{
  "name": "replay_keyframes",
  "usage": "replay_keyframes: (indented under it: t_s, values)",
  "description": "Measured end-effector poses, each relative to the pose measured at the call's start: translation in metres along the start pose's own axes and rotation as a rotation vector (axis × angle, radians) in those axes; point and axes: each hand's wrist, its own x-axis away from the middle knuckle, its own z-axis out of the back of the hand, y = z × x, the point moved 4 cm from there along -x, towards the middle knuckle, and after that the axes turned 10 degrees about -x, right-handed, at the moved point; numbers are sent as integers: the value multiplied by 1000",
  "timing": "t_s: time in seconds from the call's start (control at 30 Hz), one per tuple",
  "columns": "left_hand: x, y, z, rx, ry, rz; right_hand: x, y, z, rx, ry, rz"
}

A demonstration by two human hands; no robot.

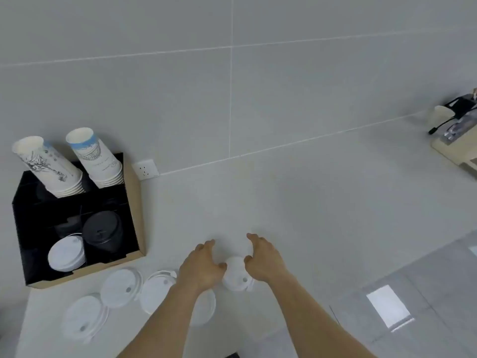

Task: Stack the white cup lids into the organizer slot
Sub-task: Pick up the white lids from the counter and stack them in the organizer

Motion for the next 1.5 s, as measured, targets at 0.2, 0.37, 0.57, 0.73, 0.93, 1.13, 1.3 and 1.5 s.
replay_keyframes:
  t_s: [0.2, 0.37, 0.57, 0.73, 0.93, 1.13, 1.3, 1.5]
  values:
    - [-2, -10, -28, 196, -137, 147, 0, 28, -22, -316, -22, -207]
    - [-6, -10, -37, 336, -169, 209, -5, 34, -36, -449, 42, -289]
    - [-7, -17, -21, 481, -133, 208, -5, 11, -28, -635, 219, -345]
    - [-3, -53, 36, 618, 48, 193, -13, -51, -28, -644, 222, -239]
    - [20, -131, 127, 744, 265, 152, -15, -160, -57, -647, 222, -56]
    - [46, -237, 189, 890, 387, 235, -7, -261, -126, -645, 112, 82]
    - [54, -316, 205, 968, 432, 329, -7, -312, -199, -621, 16, 108]
    - [45, -370, 188, 975, 339, 428, -18, -326, -260, -549, -68, 41]
